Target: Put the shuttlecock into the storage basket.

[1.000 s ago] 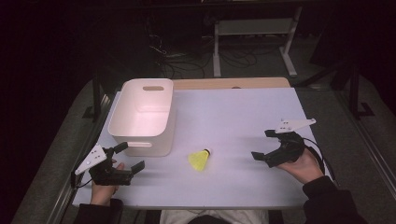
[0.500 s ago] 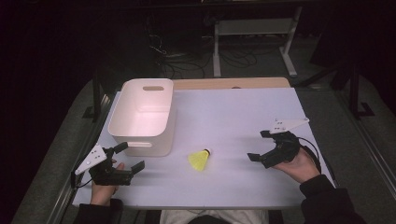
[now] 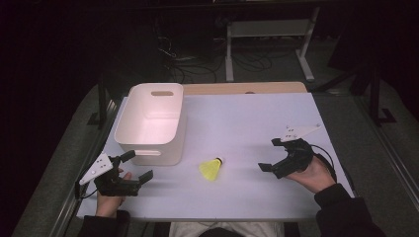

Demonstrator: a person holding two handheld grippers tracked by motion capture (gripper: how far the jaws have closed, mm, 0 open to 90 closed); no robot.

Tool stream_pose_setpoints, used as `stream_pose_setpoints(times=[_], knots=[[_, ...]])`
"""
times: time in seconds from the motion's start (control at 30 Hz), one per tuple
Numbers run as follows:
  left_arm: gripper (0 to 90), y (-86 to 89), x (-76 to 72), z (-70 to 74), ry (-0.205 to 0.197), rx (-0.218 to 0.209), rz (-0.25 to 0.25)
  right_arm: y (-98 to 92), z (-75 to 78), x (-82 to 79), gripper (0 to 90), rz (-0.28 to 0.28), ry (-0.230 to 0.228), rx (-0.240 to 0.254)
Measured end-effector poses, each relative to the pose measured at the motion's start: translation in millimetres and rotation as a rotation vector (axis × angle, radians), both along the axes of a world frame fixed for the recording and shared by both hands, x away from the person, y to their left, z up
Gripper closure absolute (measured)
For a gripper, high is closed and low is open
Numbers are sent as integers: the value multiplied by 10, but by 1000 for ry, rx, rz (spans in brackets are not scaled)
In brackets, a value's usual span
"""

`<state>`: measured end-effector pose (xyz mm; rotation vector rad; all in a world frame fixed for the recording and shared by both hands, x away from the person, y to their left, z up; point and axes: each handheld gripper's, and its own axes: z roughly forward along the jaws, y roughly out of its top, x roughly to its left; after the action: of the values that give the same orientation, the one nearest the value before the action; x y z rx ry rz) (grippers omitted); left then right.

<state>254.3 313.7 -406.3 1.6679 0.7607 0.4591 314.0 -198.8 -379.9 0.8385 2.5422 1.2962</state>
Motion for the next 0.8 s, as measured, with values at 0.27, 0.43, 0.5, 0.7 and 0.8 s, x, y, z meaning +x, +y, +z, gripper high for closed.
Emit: stream_pose_setpoints(times=[0.27,0.43,0.5,0.7,0.8], knots=[[0,0,0,0,-1,0,-1,56,0,13,0,17,2,-7],[0,0,0,0,0,0,-1,94,-5,18,0,28,7,-14],[0,0,1,0,0,0,-1,109,-7,20,0,33,6,-16],[0,1,0,1,0,-3,0,154,-15,22,0,48,11,-23],[0,0,0,1,0,-2,0,171,-24,25,0,53,16,-29]])
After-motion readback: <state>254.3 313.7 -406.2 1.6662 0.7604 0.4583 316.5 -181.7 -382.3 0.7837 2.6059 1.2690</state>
